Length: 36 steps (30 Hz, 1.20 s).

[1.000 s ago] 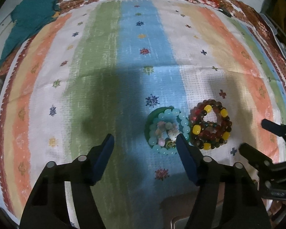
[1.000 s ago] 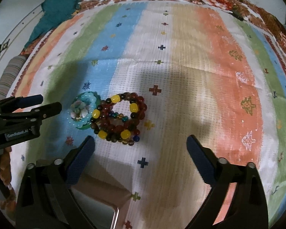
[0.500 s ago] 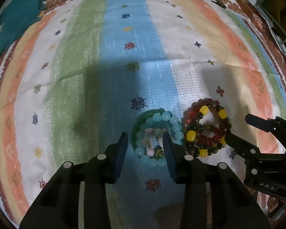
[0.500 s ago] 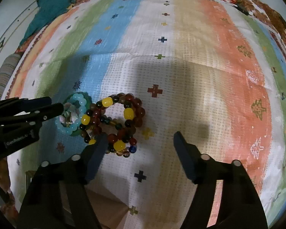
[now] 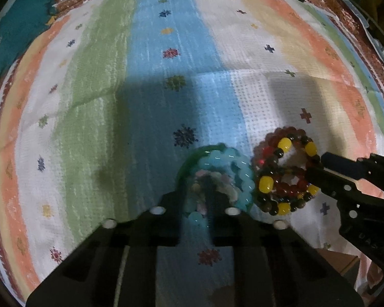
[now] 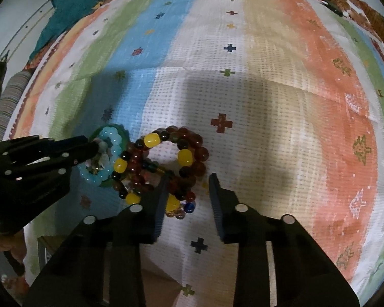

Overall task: Organize jewelry
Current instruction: 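Grasp the pale teal bracelet with the left gripper while the right grasps the yellow-black bracelet, then lift both held bracelets and carry them back over the silver tin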

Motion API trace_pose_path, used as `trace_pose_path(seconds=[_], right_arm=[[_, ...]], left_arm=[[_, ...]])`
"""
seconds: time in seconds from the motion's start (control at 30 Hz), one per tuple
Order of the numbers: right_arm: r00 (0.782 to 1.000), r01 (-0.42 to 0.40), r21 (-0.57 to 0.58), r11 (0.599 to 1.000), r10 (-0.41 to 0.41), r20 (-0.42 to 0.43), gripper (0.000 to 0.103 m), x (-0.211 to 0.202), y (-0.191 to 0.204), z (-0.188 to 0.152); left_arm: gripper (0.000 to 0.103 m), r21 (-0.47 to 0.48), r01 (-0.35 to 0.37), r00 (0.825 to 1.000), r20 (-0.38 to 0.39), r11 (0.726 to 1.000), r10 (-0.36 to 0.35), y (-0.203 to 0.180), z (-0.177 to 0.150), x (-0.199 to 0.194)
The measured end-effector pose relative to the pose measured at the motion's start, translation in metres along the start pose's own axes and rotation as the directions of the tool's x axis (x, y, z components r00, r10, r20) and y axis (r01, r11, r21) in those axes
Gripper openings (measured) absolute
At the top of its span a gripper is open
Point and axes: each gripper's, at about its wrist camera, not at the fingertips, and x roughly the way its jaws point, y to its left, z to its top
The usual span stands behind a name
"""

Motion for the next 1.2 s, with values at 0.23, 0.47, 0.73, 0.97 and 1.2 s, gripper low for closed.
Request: trace_pose_path(seconds=[0.23, 0.47, 0.73, 0.97, 1.2], right_arm=[[1.000, -0.008, -0.007, 1.000, 0.008, 0.003, 0.022, 0.002, 0.001, 0.001], [1.000, 0.012, -0.022, 1.000, -0.011, 0.013, 0.011, -0.006, 0.004, 0.001], [0.999, 0.015, -0.026, 1.000, -0.014, 0.031, 0.011, -0.013, 0.004, 0.000], [0.997, 0.025, -0.040, 0.999, -0.022, 0.072, 0.011, -0.032, 0.009, -0.004], [0.993, 0.052, -0.055, 0.997, -0.046, 0.110, 0.011, -0.048, 0.015, -0.009]], left_arm=[[0.008, 0.015, -0.005, 1.000, 0.008, 1.000, 0.005, -0.001, 0.001, 0.001], [0.008, 0.015, -0.005, 1.000, 0.022, 1.000, 0.004, -0.001, 0.000, -0.008], [0.008, 0.018, -0.010, 0.999, 0.043, 1.000, 0.009, -0.003, -0.002, -0.020], [0.008, 0.016, -0.011, 0.997, 0.077, 1.000, 0.010, -0.003, -0.007, -0.039], [0.008, 0.008, -0.010, 0.995, 0.095, 1.000, 0.009, 0.000, -0.013, -0.051]])
